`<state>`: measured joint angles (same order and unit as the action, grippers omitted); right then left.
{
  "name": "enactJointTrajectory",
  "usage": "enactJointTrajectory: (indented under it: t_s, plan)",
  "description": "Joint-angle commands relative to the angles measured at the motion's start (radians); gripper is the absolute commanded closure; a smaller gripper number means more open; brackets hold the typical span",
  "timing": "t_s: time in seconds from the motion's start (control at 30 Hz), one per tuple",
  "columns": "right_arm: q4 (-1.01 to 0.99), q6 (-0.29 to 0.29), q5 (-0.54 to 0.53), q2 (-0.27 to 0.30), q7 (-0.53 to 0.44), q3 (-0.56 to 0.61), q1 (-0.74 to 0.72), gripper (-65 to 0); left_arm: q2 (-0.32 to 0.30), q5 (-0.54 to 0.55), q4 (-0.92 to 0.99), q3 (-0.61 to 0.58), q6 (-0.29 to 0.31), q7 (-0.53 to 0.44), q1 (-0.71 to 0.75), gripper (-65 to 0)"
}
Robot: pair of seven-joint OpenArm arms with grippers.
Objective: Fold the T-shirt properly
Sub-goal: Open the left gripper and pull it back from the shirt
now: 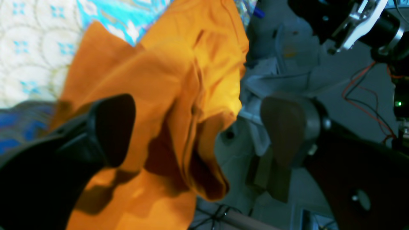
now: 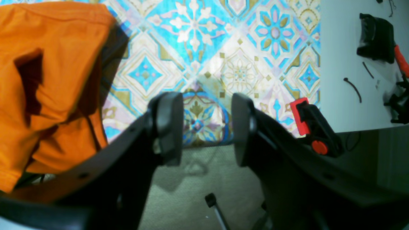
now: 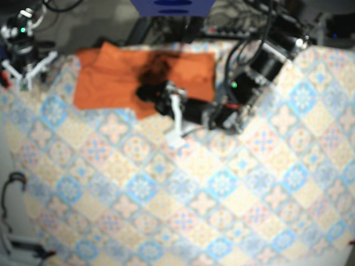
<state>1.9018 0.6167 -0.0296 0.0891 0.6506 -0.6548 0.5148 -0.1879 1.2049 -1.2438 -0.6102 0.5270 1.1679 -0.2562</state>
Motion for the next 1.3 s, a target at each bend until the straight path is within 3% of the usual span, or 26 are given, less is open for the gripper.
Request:
enactJointTrajectory:
  t_s: [0.0, 0.4, 0.6, 1.27]
  plan:
    - [0.014, -0.004, -0.006, 0.014, -0.019, -0.006, 0.002, -24.5, 0.005, 0.022, -0.018, 0.003, 0.009, -0.009, -0.009, -65.0]
    - [0.012, -0.004, -0.006, 0.014, -0.015, -0.006, 0.002, -24.5, 0.047, -0.001, -0.014, -0.001, 0.009, -0.009, 0.013, -65.0]
    - [0.012, -0.004, -0.006, 0.014, -0.015, -0.006, 0.002, -24.5, 0.063, -0.001, 0.083, -0.001, 0.009, 0.007, -0.013, -65.0]
    - [0.012, -0.004, -0.006, -0.004, -0.015, 0.028, 0.005, -24.5, 0.11, -0.001, 0.092, -0.251, 0.009, 0.016, -0.119, -65.0]
